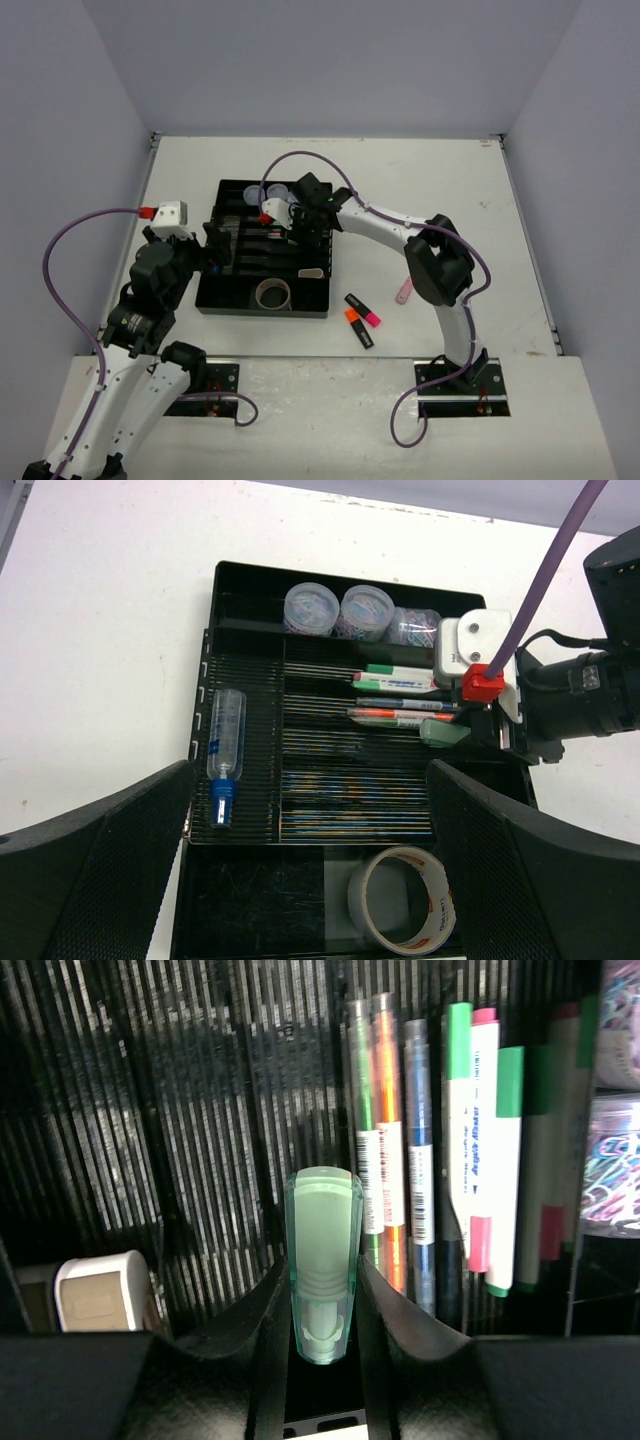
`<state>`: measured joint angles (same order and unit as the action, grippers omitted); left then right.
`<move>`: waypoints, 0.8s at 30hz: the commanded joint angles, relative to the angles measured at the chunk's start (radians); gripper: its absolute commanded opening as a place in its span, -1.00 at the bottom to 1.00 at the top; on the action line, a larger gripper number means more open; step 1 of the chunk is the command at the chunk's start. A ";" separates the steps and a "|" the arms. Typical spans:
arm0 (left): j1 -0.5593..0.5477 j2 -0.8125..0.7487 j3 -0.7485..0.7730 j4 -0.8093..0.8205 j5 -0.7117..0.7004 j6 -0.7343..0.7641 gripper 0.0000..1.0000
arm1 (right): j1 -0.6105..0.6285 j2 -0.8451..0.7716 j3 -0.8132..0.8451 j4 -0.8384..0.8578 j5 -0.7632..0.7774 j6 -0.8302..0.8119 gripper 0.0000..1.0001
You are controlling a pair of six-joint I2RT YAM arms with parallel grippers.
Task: Sort the stationery into containers
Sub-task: Place the stationery in the storage box, then pick up the stationery from the center of the board.
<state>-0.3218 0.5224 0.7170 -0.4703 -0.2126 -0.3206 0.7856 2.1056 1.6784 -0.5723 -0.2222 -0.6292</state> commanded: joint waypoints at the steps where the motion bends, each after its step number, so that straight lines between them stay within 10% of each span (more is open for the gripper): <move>1: 0.007 -0.003 -0.001 0.055 0.014 0.022 1.00 | 0.006 -0.017 0.007 -0.026 -0.043 -0.016 -0.38; 17: 0.007 0.002 -0.007 0.067 0.061 0.032 1.00 | -0.024 -0.129 -0.023 -0.009 -0.089 0.052 -0.18; 24: 0.007 -0.007 -0.002 0.058 0.041 0.031 1.00 | -0.205 -0.532 -0.405 0.297 0.046 0.608 -0.33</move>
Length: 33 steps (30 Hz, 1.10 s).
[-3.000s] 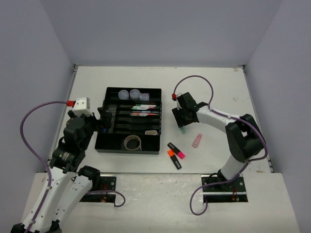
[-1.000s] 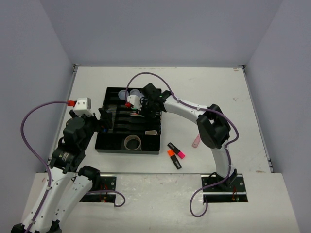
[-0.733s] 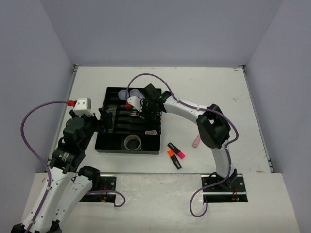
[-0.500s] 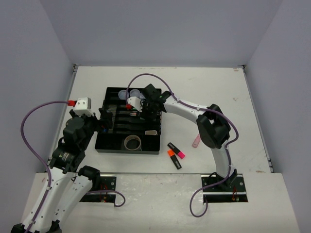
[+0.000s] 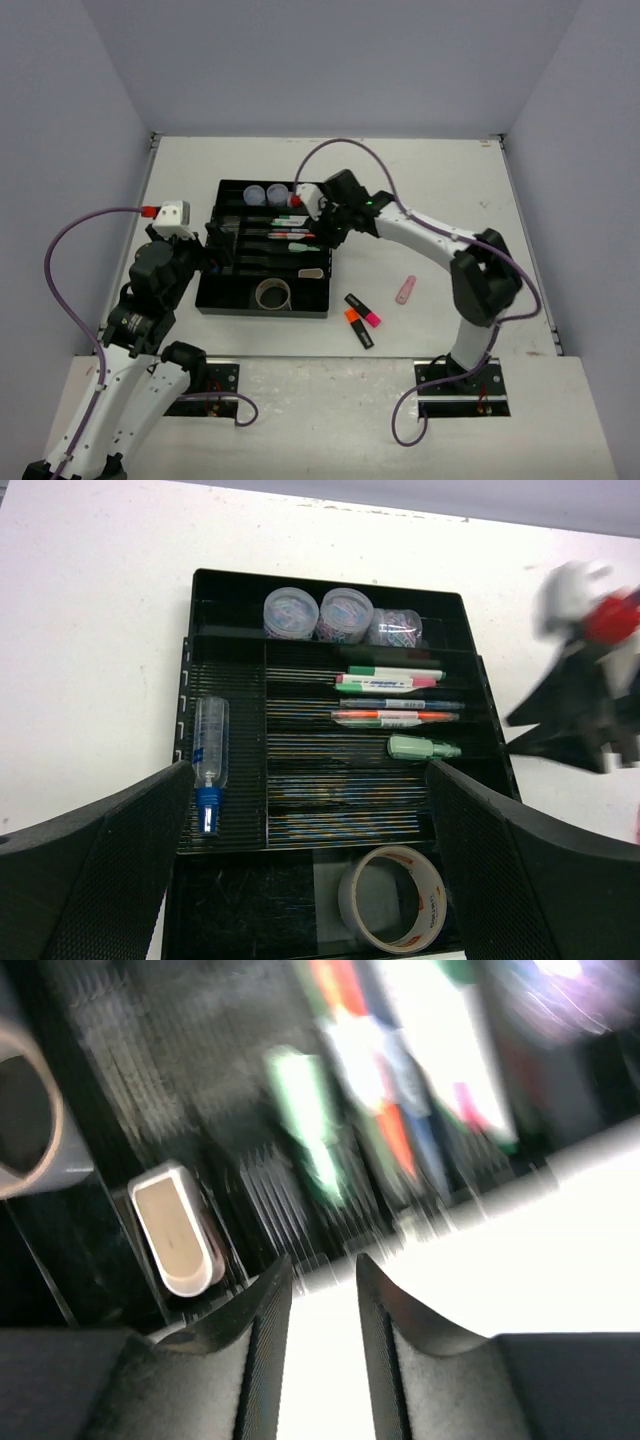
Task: Sort the stationery into containers
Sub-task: Pick up the stationery from the center of the board.
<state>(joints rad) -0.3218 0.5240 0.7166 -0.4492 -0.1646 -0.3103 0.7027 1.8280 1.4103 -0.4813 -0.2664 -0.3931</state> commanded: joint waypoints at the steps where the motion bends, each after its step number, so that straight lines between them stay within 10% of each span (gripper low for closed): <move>1: 0.007 -0.010 -0.002 0.038 -0.005 0.020 1.00 | -0.155 -0.303 -0.236 0.228 0.111 0.472 -0.33; 13: -0.001 -0.027 0.003 0.035 0.004 0.019 1.00 | -0.278 -0.694 -0.707 0.079 0.412 0.942 -0.31; 33: -0.095 -0.056 0.006 0.023 -0.036 0.017 1.00 | -0.278 -0.604 -0.760 -0.081 0.516 1.181 0.03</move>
<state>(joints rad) -0.3965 0.4774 0.7166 -0.4496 -0.1783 -0.3103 0.4252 1.1747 0.6231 -0.5121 0.1894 0.7158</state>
